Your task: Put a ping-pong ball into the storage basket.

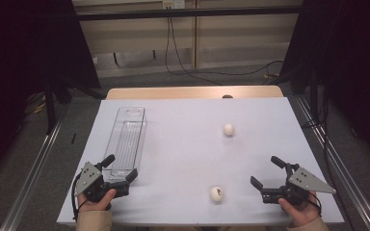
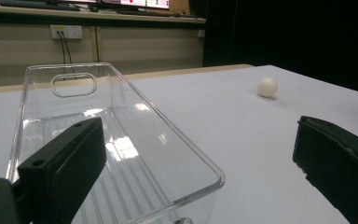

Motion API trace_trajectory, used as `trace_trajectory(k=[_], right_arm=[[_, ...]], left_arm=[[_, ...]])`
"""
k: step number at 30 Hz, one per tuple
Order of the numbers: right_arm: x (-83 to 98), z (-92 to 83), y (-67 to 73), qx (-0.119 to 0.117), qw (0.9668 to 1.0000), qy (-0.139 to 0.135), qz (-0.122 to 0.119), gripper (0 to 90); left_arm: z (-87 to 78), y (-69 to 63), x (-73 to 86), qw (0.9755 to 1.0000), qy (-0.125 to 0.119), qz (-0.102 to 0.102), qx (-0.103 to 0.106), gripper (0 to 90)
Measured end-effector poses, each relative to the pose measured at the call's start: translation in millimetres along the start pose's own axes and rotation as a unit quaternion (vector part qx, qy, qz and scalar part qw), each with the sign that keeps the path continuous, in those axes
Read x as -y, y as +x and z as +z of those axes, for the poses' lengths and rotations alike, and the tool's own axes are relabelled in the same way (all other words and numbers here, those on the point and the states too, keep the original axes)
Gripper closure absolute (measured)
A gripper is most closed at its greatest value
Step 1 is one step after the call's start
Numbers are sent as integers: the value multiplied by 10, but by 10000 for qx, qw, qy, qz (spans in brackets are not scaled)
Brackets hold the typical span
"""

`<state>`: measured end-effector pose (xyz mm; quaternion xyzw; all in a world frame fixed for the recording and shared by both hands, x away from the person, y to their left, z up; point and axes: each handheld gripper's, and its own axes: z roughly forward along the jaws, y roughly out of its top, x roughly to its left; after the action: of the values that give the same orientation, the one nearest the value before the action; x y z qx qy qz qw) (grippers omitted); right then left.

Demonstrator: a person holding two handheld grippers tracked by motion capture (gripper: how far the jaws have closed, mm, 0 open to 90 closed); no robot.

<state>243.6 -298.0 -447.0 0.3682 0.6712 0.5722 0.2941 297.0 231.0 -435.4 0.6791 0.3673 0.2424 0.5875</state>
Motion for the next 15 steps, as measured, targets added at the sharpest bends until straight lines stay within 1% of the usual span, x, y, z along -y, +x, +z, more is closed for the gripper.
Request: trace_trajectory(k=[2,3,7,15], right_arm=[[-1,0,2,3,10000,0,-7,3],[-2,1,4,4,10000,-5,-3,3],[-2,1,6,3,10000,9,-18,3],[-3,14,17,-27,10000,26,-38,4]], left_arm=[[8,-11,2,10000,1,-63,30,25],[11,-7,-2,10000,16,-4,53,25],[16,-20,-8,10000,13,-38,76,24],[50,-52,-27,9999,10,-8,158,21]])
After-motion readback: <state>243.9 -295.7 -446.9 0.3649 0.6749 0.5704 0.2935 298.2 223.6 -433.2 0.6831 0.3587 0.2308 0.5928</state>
